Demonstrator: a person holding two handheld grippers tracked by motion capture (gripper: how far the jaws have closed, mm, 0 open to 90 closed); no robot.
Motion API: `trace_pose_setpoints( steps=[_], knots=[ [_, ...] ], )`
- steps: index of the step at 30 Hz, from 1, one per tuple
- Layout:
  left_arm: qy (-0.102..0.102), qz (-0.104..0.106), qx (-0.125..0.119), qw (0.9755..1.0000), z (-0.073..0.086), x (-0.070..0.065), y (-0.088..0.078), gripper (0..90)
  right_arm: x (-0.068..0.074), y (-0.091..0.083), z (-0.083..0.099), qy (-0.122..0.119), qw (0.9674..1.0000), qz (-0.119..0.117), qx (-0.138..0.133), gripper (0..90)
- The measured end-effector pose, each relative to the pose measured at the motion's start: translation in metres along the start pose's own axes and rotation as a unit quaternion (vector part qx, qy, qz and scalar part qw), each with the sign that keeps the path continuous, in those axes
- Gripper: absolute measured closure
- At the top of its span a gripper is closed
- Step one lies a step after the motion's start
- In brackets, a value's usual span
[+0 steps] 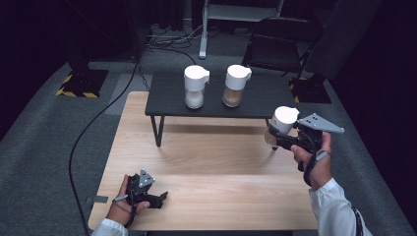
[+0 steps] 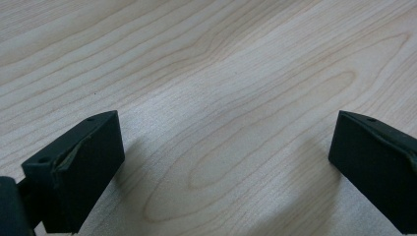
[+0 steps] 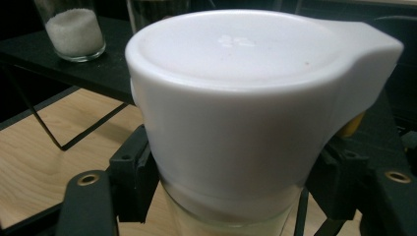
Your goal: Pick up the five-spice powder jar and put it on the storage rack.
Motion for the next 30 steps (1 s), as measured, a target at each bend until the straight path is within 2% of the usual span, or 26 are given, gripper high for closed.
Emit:
trace_pose_setpoints(
  steps=[19,30],
  knots=[
    [0.0,0.001,0.0,1.0,0.0,0.0,0.0,0.2,0.0,0.008,-0.035,-0.007,0.9995,0.027,-0.016,30.0],
    [0.001,0.001,0.001,1.0,0.0,0.0,0.0,0.2,-0.003,0.015,-0.047,-0.008,0.9985,0.045,-0.031,30.0]
  ],
)
Point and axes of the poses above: each handheld gripper's, and its own axes: y roughly forward along the jaws, z roughly out of its underside, x roughly to its left, the point moved 4 cm from there along y, roughly forward along the jaws, and after that the axes turned 11 degrees about -z, right-handed, at the moved point
